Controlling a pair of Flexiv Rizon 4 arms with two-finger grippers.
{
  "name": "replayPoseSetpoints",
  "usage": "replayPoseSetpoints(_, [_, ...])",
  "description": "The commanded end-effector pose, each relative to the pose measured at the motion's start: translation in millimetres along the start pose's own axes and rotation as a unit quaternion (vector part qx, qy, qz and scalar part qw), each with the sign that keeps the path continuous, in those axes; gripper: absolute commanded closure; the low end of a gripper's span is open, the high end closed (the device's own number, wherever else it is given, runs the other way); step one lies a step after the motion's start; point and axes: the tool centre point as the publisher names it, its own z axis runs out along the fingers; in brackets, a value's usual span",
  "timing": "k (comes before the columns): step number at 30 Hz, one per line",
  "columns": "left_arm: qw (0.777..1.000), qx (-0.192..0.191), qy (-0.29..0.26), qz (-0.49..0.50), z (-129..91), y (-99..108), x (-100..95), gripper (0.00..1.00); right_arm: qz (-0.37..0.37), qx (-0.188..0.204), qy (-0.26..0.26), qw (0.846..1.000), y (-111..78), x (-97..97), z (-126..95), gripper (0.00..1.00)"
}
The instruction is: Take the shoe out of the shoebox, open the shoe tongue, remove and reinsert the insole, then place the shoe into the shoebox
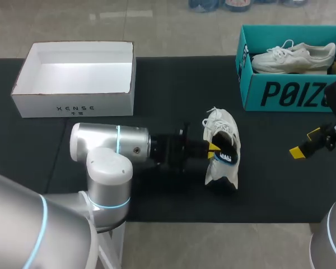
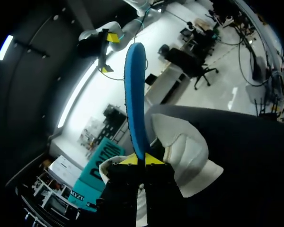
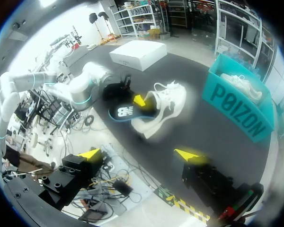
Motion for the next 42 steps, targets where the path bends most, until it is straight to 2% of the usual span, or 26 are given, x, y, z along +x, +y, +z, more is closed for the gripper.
replayPoseSetpoints(1, [1.000,-0.008,-0.008,0.001,13,11,-0.9,1.00,0.000,-0.001,-0.002,1.000,-2.2,1.1,0,0.00])
replayPoseSetpoints(7, [1.000,-0.016,-0.008,0.011,9,0,-9.8,1.00,0.000,-0.001,-0.002,1.000,-2.2,1.1,0,0.00])
replayPoseSetpoints(10, [1.000,-0.018,-0.006,0.013,3,-8,-10.2,0.83,0.000,-0.001,-0.002,1.000,-2.2,1.1,0,0.00])
replayPoseSetpoints(11, [1.000,-0.018,-0.005,0.013,1,-10,-10.3,0.75,0.000,-0.001,-0.002,1.000,-2.2,1.1,0,0.00])
replayPoseSetpoints(14, [1.000,-0.020,-0.004,0.014,-5,-16,-9.5,0.71,0.000,-0.001,-0.002,1.000,-2.2,1.1,0,0.00])
replayPoseSetpoints(15, [1.000,-0.020,-0.003,0.014,-6,-18,-8.6,0.67,0.000,-0.001,-0.002,1.000,-2.2,1.1,0,0.00])
replayPoseSetpoints(16, [1.000,-0.019,-0.002,0.014,-8,-21,-7.7,0.58,0.000,-0.001,-0.002,1.000,-2.2,1.1,0,0.00])
replayPoseSetpoints(17, [1.000,-0.018,-0.002,0.014,-9,-23,-6.8,0.56,0.000,-0.001,-0.002,1.000,-2.2,1.1,0,0.00])
replayPoseSetpoints(19, [1.000,-0.017,-0.001,0.014,-11,-25,-5.3,0.60,0.000,-0.001,-0.002,1.000,-2.2,1.1,0,0.00])
replayPoseSetpoints(21, [1.000,-0.016,-0.001,0.015,-14,-27,-4.8,0.75,0.000,-0.001,-0.002,1.000,-2.2,1.1,0,0.00])
replayPoseSetpoints(27, [1.000,-0.008,0.000,0.018,-15,-31,-5.6,0.82,0.000,-0.001,-0.002,1.000,-2.2,1.1,0,0.00])
replayPoseSetpoints(32, [1.000,0.002,0.013,0.014,-4,-28,-3.3,0.79,0.000,-0.001,-0.002,1.000,-2.2,1.1,0,0.00])
replayPoseSetpoints(37, [0.999,0.009,0.027,0.015,8,-26,-10.6,0.73,0.000,-0.001,-0.002,1.000,-2.2,1.1,0,0.00])
replayPoseSetpoints(41, [0.999,0.009,0.040,0.019,14,-25,-17.5,0.72,0.000,-0.001,-0.002,1.000,-2.2,1.1,0,0.00])
replayPoseSetpoints(42, [0.999,0.009,0.042,0.021,14,-25,-18.7,0.76,0.000,-0.001,-0.002,1.000,-2.2,1.1,0,0.00])
